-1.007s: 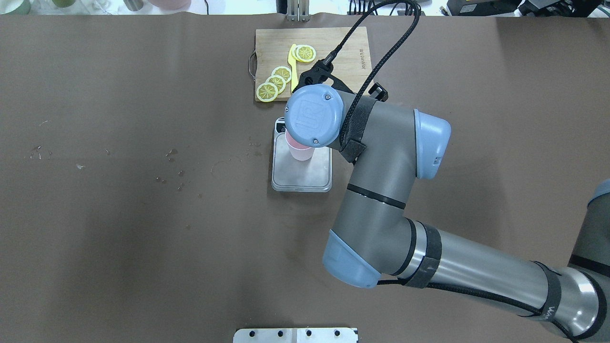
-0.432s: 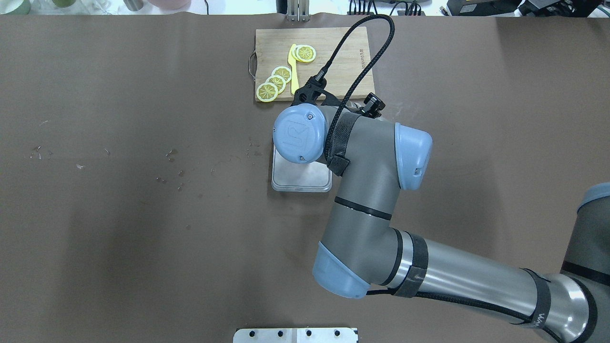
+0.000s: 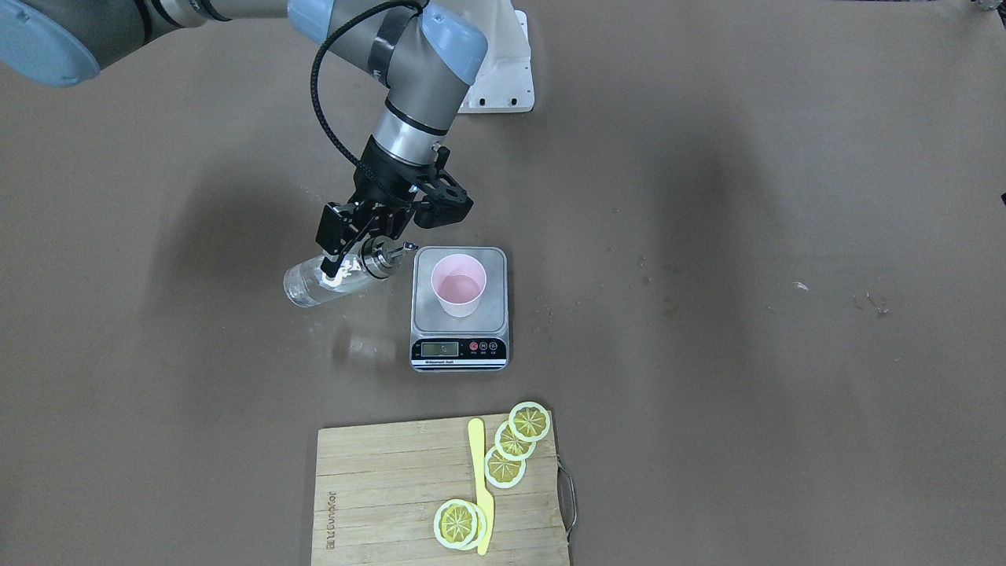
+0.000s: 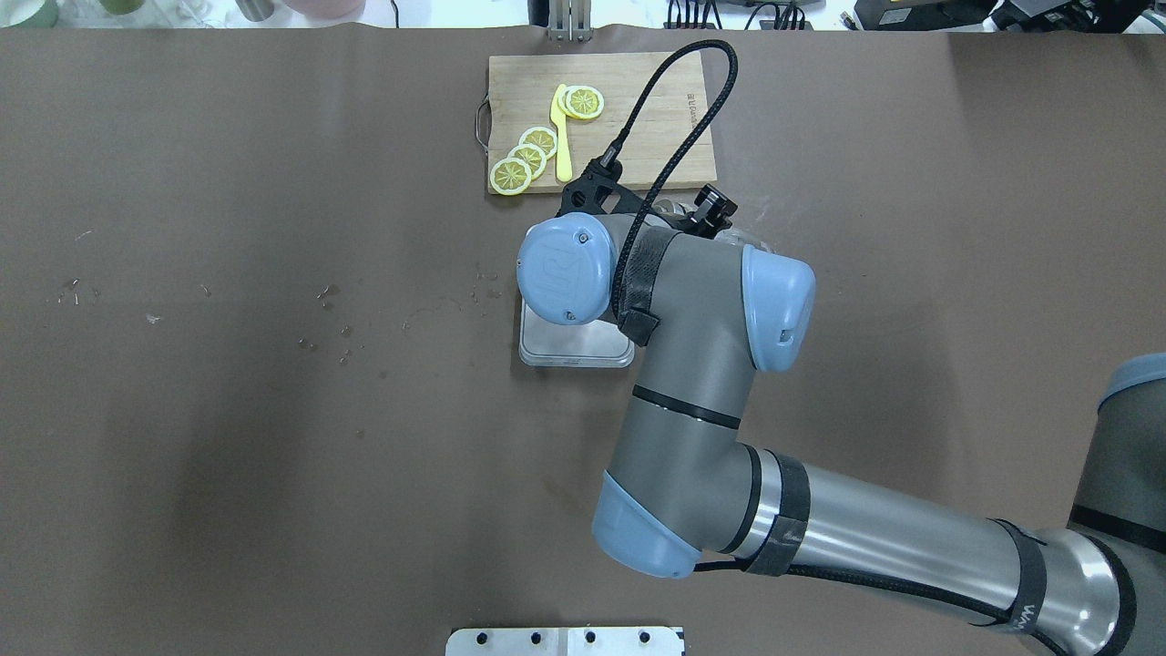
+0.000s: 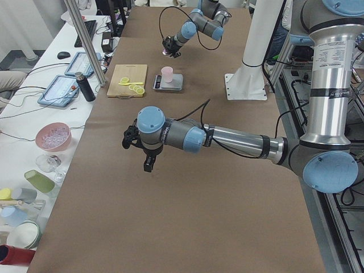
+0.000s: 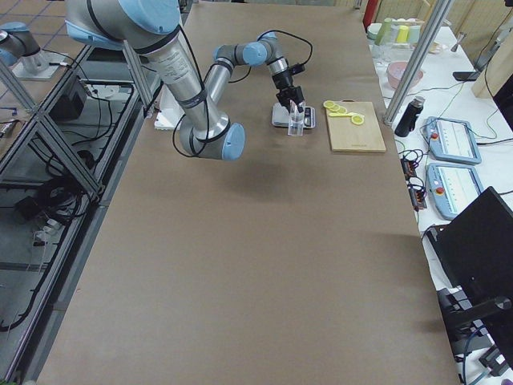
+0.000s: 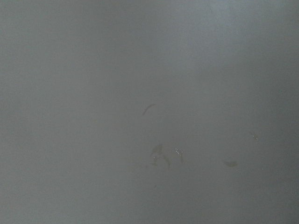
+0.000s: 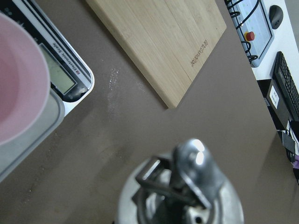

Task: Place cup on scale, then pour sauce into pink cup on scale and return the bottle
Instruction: 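Move the bottle spout over the pink cup with the right gripper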

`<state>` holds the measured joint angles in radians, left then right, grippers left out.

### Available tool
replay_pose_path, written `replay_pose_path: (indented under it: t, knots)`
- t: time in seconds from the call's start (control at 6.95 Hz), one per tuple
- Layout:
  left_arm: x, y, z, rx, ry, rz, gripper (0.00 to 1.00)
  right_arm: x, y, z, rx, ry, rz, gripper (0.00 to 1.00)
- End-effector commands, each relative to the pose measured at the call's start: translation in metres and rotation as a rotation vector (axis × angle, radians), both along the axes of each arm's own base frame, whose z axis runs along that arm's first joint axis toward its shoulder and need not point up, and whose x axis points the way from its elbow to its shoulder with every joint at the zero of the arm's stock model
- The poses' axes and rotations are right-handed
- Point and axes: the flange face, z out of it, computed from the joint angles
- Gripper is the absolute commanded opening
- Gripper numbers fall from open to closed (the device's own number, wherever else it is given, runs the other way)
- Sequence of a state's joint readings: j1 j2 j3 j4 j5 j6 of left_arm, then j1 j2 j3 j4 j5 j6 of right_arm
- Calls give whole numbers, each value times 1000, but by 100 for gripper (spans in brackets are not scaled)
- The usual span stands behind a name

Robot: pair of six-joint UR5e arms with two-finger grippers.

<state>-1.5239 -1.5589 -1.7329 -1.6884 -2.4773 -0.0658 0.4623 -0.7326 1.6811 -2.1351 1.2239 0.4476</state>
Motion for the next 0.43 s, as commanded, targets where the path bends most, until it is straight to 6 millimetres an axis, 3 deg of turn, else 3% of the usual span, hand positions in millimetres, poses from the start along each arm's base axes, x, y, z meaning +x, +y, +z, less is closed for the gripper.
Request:
replay_pose_path:
  t: [0.0,0.29]
  knots:
    - [-2,0,5,-5,0,-5,97,-15,0,-16,12,70,-9,0]
    - [-2,0,8,-11,0,-5,97,-15,0,-10,28,135,-11,0]
